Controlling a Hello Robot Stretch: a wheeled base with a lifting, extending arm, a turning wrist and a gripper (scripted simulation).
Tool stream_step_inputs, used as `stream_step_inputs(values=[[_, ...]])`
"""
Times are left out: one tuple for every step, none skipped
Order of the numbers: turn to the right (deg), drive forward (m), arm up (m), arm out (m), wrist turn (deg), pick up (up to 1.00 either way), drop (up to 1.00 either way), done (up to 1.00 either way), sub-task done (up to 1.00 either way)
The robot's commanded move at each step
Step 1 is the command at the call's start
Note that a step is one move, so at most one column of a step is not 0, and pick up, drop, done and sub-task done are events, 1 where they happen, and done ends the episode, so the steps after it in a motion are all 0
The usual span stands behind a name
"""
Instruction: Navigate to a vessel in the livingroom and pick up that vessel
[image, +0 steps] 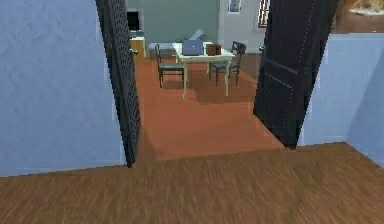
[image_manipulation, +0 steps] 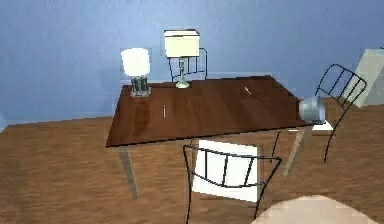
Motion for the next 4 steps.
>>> stream_step_inputs(values=[[0.0, 1.00, 0.00, 0.00, 0.0, 0.00, 0.00, 0.00, 0.00], [0.0, 1.00, 0.00, 0.00, 0.0, 0.00, 0.00, 0.00, 0.00], [0.0, 0.45, 0.00, 0.00, 0.0, 0.00, 0.00, 0.00, 0.00], [-39.0, 0.00, 0.00, 0.00, 0.0, 0.00, 0.00, 0.00, 0.00]])
